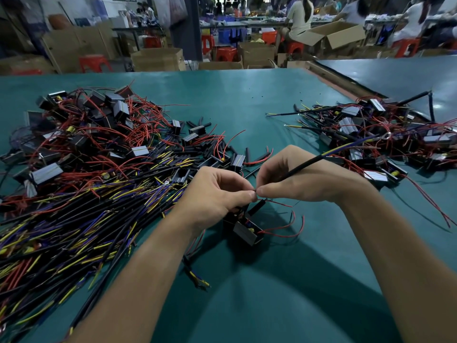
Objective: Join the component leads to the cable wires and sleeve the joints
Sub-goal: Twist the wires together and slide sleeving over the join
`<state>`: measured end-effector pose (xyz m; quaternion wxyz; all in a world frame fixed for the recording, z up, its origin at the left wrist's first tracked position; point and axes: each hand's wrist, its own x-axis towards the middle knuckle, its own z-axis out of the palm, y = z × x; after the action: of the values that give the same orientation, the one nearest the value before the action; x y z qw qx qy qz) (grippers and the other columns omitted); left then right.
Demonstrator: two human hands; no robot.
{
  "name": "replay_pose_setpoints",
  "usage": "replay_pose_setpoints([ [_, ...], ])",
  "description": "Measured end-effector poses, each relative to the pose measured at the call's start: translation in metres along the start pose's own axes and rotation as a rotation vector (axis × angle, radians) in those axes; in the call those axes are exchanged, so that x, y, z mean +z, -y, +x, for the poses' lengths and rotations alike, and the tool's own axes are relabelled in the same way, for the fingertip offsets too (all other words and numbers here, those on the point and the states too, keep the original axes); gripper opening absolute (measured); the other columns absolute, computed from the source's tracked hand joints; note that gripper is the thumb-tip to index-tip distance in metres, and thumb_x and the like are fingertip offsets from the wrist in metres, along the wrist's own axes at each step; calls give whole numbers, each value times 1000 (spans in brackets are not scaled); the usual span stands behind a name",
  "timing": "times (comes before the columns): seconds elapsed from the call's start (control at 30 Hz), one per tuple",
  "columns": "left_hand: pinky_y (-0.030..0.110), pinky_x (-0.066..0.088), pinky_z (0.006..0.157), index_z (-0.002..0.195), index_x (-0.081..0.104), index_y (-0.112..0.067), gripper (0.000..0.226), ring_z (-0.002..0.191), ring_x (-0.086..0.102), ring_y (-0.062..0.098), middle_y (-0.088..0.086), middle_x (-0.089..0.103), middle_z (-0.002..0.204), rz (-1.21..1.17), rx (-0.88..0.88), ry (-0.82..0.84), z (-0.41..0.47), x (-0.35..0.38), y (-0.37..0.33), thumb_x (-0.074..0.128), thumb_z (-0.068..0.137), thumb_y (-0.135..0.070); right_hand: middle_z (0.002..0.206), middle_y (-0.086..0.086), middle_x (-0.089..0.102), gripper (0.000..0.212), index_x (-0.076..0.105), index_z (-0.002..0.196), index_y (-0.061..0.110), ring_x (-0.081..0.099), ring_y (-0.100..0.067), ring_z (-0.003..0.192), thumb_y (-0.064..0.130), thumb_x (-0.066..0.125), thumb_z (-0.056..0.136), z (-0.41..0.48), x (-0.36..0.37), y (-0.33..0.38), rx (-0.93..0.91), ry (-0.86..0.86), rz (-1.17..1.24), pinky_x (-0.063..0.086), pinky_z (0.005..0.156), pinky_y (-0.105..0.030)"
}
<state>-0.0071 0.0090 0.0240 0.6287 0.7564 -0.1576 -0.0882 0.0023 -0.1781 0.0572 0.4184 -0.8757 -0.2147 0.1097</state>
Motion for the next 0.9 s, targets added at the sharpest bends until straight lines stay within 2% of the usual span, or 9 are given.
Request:
replay_pose_setpoints([
  [0.23,31,41,64,78,70,0,5,68,51,22,16,65,72,25,10,27,-2,1,-2,70,83,3,63,0,67,12,71,71,16,54,-10,59,13,72,82,-1,0,0,13,37,-65,44,58,-31],
  [0.27,30,42,63,79,68,0,7,69,52,23,15,65,74,29,-16,55,-2,2,-3,66,85,2,62,1,66,12,71,71,15,53,-10,57,11,71,83,-1,1,0,3,42,-77,43,57,-30],
  [0.37,23,39,60,83,60,-4,12,67,53,17,7,65,75,38,-115,185,-2,1,-6,54,93,-1,55,13,61,16,68,71,15,49,0,49,7,70,84,-2,6,3,-39,34,-118,39,52,-14],
  [0.4,23,38,60,85,59,-4,13,66,54,15,6,64,75,25,-147,214,-3,0,-7,51,95,-1,56,12,63,16,68,71,17,50,-2,49,8,70,83,-2,6,3,-53,24,-141,41,52,-16],
  [0.5,27,35,60,92,55,-1,12,66,56,16,6,62,75,-54,-231,272,-2,-2,-8,43,94,2,72,-3,72,11,68,74,19,64,-23,66,13,69,83,-2,6,6,-101,-7,-252,54,65,-39],
  [0.57,28,33,59,94,53,-3,13,67,56,17,5,61,75,-117,-267,306,-1,-5,-10,41,93,1,72,-5,71,13,67,73,23,64,-27,70,15,69,82,-3,6,9,-137,-26,-285,54,70,-42],
  [0.7,28,36,56,87,57,-7,22,70,56,18,7,58,75,-225,-329,357,-2,-8,-10,36,92,-2,69,2,68,22,62,69,33,63,-20,69,16,70,82,-6,8,15,-162,-63,-334,52,69,-36],
  [0.8,25,38,56,79,61,-11,20,67,56,14,3,62,70,-171,-285,287,-2,-8,-7,46,90,-4,68,-1,67,16,65,72,23,60,-17,64,13,68,84,-5,7,13,-114,-34,-327,51,64,-31],
  [0.9,20,41,54,77,65,-10,13,61,54,9,-2,63,65,-52,-160,160,0,-6,-4,63,86,-1,56,3,58,15,66,72,13,46,-4,48,10,67,86,-3,5,9,-49,-11,-252,38,49,-15],
])
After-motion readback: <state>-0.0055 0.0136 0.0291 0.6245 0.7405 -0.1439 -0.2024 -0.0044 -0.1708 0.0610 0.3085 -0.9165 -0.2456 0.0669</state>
